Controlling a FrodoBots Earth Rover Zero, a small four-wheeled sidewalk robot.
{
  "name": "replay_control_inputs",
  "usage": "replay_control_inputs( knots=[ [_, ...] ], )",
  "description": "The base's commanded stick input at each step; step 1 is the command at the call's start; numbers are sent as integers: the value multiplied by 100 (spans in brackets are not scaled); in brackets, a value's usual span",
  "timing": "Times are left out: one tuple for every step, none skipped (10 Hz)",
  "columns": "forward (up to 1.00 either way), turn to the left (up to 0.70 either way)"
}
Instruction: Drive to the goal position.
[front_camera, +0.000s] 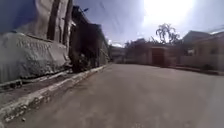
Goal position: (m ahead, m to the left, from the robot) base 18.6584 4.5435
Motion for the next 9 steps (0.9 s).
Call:
replay_control_inputs(
  knots=[
    [85, -3],
    [85, -3],
    [85, -3],
    [85, -3],
    [85, -3],
    [85, -3],
    [85, -3],
    [85, -3],
    [85, -3]
  ],
)
